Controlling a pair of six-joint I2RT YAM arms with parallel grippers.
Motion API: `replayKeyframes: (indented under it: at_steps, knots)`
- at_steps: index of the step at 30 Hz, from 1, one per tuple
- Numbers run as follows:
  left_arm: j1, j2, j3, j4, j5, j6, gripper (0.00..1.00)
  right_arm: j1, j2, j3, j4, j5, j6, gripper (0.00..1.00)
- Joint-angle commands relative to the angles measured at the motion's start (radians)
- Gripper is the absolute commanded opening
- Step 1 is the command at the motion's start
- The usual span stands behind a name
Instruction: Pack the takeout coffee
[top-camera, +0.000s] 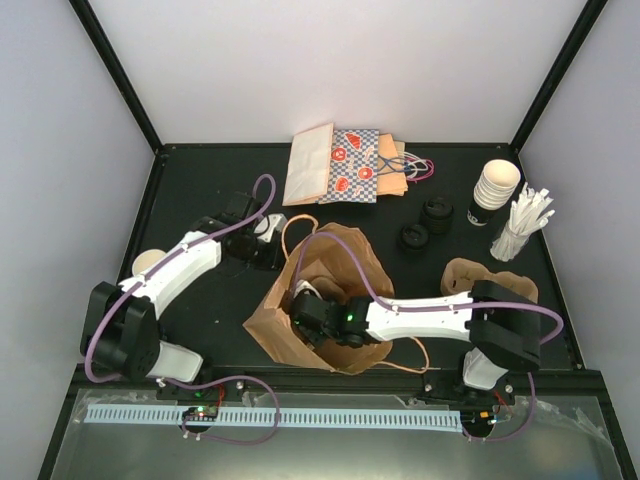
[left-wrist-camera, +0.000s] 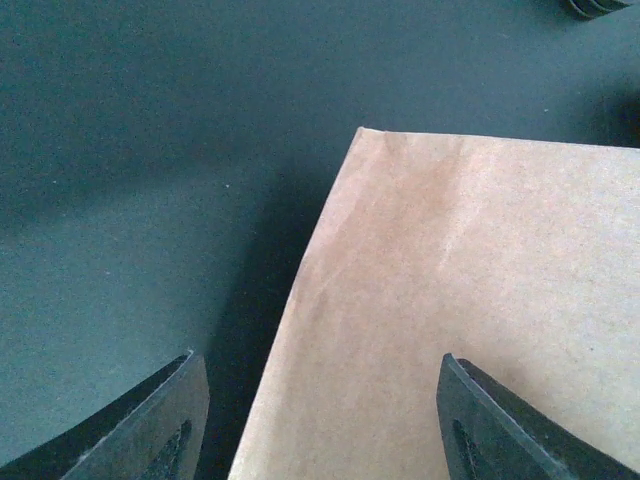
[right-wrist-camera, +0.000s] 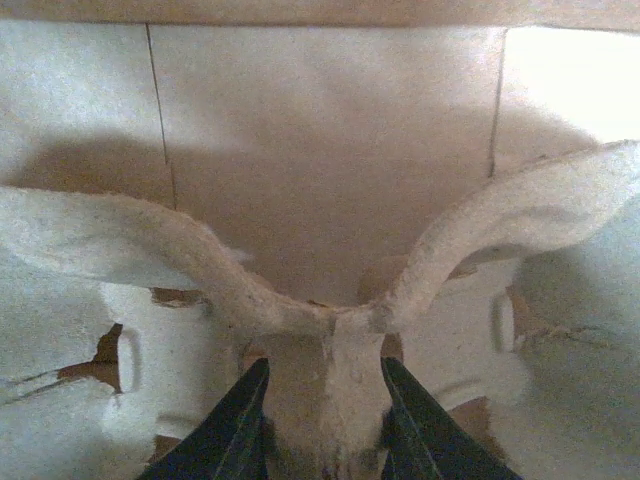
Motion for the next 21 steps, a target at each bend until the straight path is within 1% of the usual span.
replayKeyframes:
  at_steps: [1, 4, 10, 18, 19, 20, 21]
  knots:
    - [0.007, 0.007, -0.009, 0.062, 0.080, 0.019, 0.64, -0.009, 0.052, 0.027, -0.019, -0.077, -0.016, 0.27]
    - [0.007, 0.003, -0.020, 0.079, 0.120, 0.028, 0.64, -0.019, 0.065, 0.035, -0.015, -0.131, -0.026, 0.27]
    - [0.007, -0.017, -0.033, 0.103, 0.172, 0.029, 0.62, -0.045, 0.099, 0.057, -0.042, -0.161, -0.030, 0.28]
    - [0.007, -0.039, -0.048, 0.106, 0.201, 0.037, 0.62, -0.066, 0.154, 0.097, -0.082, -0.178, -0.037, 0.34]
    - [0.007, -0.040, -0.049, 0.107, 0.204, 0.038, 0.62, -0.065, 0.158, 0.104, -0.087, -0.178, -0.038, 0.38]
    - [0.007, -0.043, -0.050, 0.107, 0.205, 0.037, 0.62, -0.066, 0.162, 0.111, -0.094, -0.177, -0.041, 0.49]
    - [0.007, -0.046, -0.051, 0.107, 0.207, 0.038, 0.62, -0.065, 0.163, 0.118, -0.102, -0.175, -0.043, 0.69]
